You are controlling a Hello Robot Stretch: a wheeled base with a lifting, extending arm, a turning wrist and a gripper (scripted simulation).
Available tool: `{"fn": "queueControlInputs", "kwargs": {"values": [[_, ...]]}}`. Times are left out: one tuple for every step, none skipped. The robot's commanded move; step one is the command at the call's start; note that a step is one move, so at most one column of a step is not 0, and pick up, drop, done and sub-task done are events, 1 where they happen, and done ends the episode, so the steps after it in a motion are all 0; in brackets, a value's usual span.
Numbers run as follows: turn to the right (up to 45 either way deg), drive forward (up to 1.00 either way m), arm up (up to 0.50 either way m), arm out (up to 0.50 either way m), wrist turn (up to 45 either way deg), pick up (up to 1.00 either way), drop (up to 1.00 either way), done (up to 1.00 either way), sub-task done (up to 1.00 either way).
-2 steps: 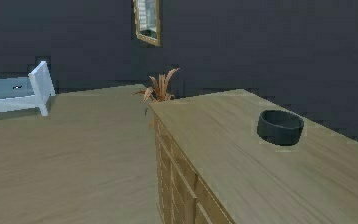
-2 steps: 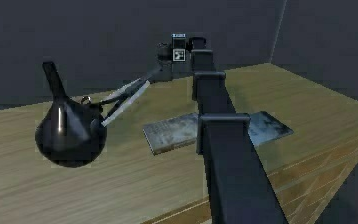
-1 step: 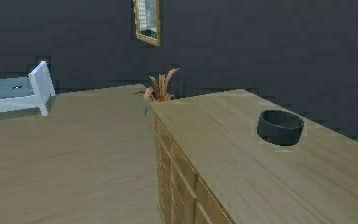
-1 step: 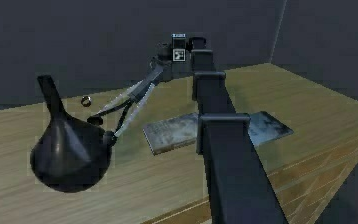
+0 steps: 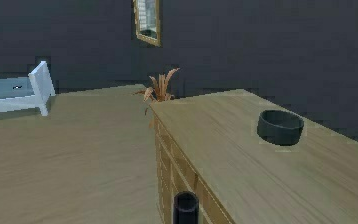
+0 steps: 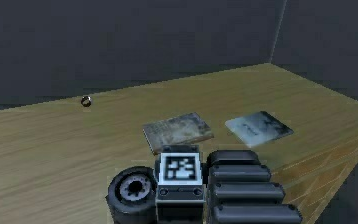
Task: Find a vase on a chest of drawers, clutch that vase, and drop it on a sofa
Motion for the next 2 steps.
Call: {"fn": "queueControlInputs", "kwargs": {"values": [[-21.0,0.00,0.00,0.00,0.0,0.00,0.00,0.00,0.00],[0.0,0.45,0.00,0.00,0.0,0.00,0.00,0.00,0.00]]}}
